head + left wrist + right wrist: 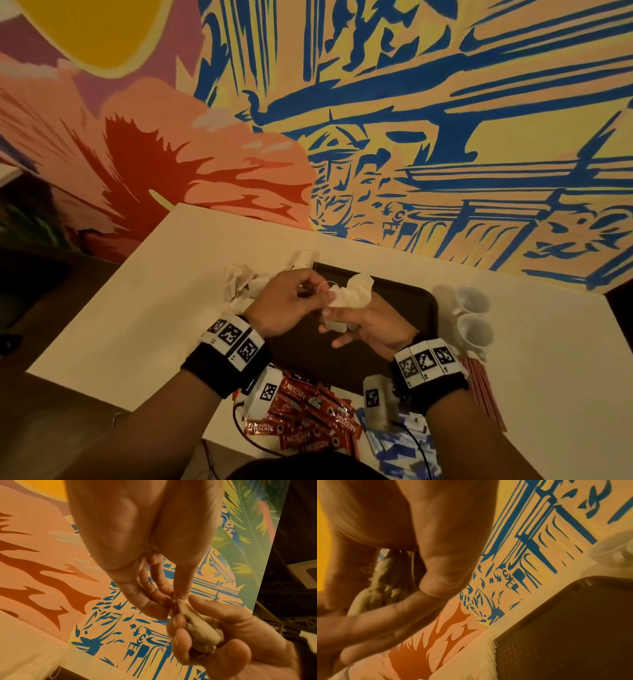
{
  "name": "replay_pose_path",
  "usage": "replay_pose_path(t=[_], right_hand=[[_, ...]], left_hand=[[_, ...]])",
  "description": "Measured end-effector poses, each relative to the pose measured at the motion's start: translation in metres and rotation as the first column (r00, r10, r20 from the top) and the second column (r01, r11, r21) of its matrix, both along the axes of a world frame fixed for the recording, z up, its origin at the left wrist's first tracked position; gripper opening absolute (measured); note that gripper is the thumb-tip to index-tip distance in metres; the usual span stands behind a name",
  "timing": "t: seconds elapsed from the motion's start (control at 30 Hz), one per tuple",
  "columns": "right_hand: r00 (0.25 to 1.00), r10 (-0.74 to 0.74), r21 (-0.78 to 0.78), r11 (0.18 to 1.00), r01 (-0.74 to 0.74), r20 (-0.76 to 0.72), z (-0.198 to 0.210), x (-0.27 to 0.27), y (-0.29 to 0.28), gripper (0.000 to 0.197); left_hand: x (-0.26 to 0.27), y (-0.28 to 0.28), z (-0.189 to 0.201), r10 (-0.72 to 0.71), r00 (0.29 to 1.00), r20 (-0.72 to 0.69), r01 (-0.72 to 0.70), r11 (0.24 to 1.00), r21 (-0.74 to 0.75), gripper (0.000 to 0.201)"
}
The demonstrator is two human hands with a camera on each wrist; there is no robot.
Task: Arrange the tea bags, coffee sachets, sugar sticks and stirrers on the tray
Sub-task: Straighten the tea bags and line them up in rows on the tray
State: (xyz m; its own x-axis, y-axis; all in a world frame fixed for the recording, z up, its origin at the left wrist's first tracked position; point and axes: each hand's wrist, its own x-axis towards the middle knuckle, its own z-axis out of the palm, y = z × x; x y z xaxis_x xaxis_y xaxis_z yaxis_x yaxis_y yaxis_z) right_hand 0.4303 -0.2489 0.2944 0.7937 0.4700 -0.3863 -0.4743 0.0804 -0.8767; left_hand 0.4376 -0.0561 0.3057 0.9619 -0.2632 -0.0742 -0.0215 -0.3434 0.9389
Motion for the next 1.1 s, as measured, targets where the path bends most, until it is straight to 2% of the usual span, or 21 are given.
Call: replay_pose_path(t=[0.2,0.37,0.47,0.77,0.97,1.1], right_hand=[[1.0,0.027,-0.018,0.999,-0.027,-0.011,-0.006,0.009,0.014,0.028],[0.999,0.039,0.0,0.999,-0.04,-0.022,-0.007,0.017,0.024,0.03],[0.997,0.077,0.015,0.997,-0.076,-0.023,-0.01,0.02,0.028,0.027],[0.992,0.123,-0.038,0.992,-0.123,0.009,-0.017,0.025,0.033,0.026],[1.0,0.015,-0.111,0.994,-0.013,0.008,-0.021,0.025,0.026,0.023],[0.996,-0.088,-0.108,0.99,0.087,-0.001,-0.024,0.027,0.014,0.023]], left_hand=[[0.013,0.015,0.0,-0.014,1.0,-0.028,0.012,0.997,-0.075,0.009],[0.018,0.026,-0.002,-0.118,0.993,-0.01,0.119,0.992,0.041,0.017],[0.022,0.031,-0.004,-0.089,0.996,0.024,0.086,0.992,0.088,0.01],[0.025,0.04,-0.008,-0.034,0.999,0.029,0.033,0.999,0.024,0.011],[0.025,0.037,0.0,-0.026,1.0,-0.01,0.026,1.0,-0.013,0.008],[0.022,0.031,0.009,-0.012,0.998,-0.067,0.005,0.994,-0.107,0.008]])
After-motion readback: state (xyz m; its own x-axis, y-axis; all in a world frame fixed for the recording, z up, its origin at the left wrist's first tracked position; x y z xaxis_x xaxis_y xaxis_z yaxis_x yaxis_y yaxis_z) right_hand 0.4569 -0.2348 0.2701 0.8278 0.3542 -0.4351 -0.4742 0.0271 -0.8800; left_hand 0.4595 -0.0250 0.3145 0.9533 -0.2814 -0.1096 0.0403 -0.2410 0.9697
